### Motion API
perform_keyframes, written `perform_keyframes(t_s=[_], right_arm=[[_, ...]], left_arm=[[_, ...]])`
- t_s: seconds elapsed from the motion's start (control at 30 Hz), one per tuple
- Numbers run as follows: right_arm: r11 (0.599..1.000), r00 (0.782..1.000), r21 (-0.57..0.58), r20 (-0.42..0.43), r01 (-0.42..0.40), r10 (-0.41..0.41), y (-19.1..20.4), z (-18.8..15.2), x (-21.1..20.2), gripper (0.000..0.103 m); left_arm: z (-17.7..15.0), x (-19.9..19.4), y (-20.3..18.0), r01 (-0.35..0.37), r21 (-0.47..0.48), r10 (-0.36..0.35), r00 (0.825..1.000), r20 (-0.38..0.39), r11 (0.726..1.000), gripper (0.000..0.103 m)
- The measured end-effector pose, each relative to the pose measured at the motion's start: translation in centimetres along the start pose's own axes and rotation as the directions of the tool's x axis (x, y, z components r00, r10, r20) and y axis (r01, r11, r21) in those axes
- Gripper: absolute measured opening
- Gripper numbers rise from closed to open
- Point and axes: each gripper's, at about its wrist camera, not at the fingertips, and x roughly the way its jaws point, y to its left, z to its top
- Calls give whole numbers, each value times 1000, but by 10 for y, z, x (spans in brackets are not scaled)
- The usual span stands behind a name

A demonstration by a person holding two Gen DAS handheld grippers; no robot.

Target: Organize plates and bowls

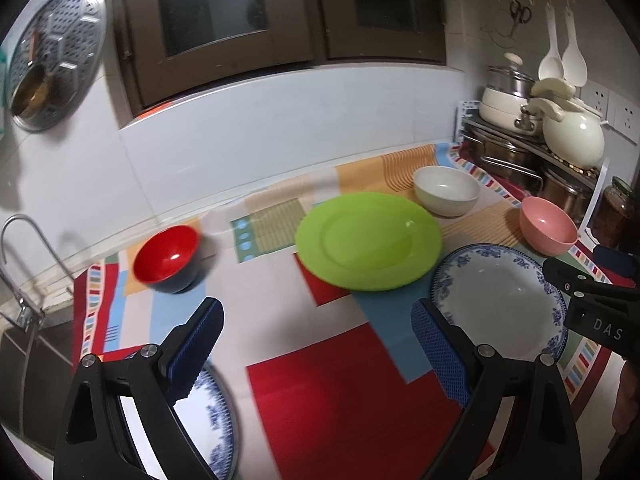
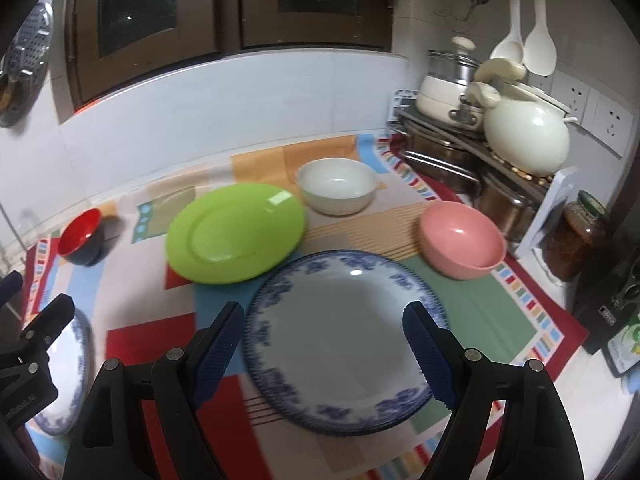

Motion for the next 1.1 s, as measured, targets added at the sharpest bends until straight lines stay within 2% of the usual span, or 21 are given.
perform_keyframes(t_s=[0.27,0.43,0.77,0.9,1.1], right_arm=[[996,998,62,-28,64,-63,-43,1,25,82],[992,994,79,-58,101,-97,-65,-3,40,82],[981,980,144,-171,128,-103,-103,-19,85,82],[981,973,148,-209,129,-97,-108,-27,101,82],[979,964,136,-242,150,-114,-112,-32,117,82]], left_arm=[[9,30,-41,45,54,-42,998,-54,998,96],[8,54,-63,90,63,-82,991,-110,994,95],[1,101,-97,169,77,-145,957,-251,983,91],[-4,118,-101,178,62,-153,946,-287,982,84],[-10,137,-108,188,52,-162,933,-323,981,79]])
